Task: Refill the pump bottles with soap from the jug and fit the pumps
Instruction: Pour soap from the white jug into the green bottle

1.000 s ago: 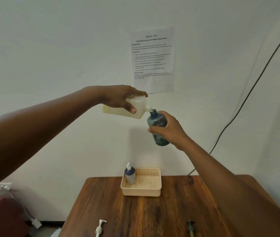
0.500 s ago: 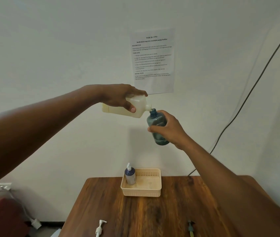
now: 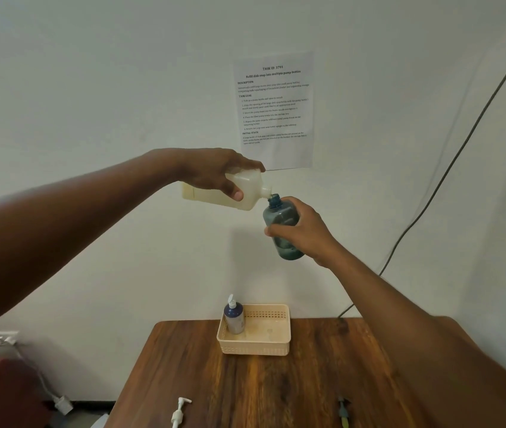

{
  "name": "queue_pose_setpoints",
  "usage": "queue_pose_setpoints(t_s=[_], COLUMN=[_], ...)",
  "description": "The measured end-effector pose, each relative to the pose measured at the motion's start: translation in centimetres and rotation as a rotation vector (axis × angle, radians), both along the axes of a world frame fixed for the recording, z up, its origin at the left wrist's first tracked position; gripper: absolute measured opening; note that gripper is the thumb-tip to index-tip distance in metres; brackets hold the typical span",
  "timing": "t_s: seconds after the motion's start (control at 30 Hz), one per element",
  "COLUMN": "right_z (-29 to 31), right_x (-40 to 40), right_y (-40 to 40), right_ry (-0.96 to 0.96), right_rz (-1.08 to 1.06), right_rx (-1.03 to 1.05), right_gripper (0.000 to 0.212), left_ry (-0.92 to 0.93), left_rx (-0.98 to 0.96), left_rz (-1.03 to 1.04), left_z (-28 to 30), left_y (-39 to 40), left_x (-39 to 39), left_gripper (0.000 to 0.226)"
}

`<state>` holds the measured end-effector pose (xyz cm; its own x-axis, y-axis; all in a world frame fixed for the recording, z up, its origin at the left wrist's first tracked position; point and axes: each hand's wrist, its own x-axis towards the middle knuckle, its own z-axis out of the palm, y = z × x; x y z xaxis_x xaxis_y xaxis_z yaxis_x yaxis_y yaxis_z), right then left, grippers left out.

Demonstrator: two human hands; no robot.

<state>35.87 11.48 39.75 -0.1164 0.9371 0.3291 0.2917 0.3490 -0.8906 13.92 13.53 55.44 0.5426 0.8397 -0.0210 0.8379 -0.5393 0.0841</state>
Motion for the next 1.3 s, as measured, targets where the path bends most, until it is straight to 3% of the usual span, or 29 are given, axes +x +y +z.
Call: queue_pose_setpoints(t_s=[0.97, 1.3], right_z=[0.3, -0.1], right_x=[0.0, -0.1], right_y=[0.4, 0.6], right_ry=[-0.002, 0.006], right_rz=[-0.001, 0.007], right_rx=[0.013, 0.017], right_gripper=[0.059, 0.051], left_ry=[0.036, 0.056], left_rx=[0.005, 0.006], left_rz=[0.009, 0.013], left_z=[1.0, 0.9], left_y=[-0.1, 0.1], left_x=[0.4, 0.6], left_gripper=[0.078, 0.079])
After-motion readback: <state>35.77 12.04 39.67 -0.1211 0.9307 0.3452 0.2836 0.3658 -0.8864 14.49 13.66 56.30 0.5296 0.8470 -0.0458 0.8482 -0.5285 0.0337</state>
